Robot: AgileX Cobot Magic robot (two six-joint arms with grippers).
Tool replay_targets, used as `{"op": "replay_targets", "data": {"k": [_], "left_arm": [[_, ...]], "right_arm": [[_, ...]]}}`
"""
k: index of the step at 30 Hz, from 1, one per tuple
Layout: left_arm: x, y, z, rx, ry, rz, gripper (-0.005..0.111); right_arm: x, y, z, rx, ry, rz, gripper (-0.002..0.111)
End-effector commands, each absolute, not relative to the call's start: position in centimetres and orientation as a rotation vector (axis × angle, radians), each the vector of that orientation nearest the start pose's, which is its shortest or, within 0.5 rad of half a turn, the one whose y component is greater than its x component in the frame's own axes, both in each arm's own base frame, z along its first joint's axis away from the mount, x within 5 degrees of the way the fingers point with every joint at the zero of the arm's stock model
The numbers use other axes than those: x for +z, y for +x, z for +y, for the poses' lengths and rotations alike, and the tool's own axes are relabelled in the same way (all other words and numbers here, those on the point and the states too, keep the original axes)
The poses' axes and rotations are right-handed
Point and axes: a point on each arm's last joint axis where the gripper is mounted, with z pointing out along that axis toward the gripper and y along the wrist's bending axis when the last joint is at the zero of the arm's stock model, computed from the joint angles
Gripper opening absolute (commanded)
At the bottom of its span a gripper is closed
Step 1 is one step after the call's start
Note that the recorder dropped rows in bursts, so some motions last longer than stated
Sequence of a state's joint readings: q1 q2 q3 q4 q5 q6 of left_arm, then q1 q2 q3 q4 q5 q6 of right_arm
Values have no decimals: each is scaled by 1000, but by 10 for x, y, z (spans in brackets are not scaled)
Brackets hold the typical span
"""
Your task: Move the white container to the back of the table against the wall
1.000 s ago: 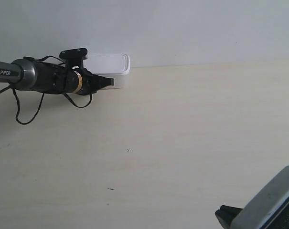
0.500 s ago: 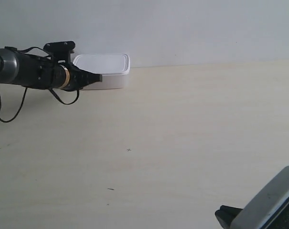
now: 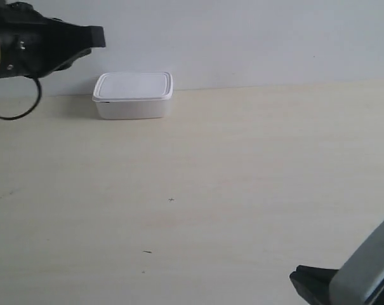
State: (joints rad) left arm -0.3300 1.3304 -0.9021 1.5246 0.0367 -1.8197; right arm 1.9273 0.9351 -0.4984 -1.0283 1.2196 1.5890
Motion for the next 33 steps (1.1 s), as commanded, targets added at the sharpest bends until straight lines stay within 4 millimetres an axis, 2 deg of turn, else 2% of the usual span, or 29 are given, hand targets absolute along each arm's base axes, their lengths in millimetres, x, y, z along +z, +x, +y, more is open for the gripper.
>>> {"op": "replay_targets", "data": {"k": [1, 4, 7, 14, 21, 26, 33], "left_arm": [[322, 234, -78, -424, -27, 1870, 0], [323, 198, -65, -440, -31, 1818, 0], [313, 167, -55, -469, -55, 1788, 0], [280, 118, -42, -579, -82, 1750, 0], [244, 91, -44, -761, -90, 1777, 0], [220, 78, -47, -838, -63, 1812, 0], [198, 67, -44, -870, -83, 1810, 0]], "right_arm": [[270, 34, 122, 318, -745, 2015, 0], [281, 40, 107, 417, -707, 2005, 0], [289, 46, 91, 521, -650, 1999, 0], [297, 54, 68, 677, -553, 1989, 0], [302, 59, 57, 752, -514, 1957, 0], [299, 53, 62, 951, -630, 1745, 0], [282, 39, 60, 1184, -761, 1409, 0]]}}
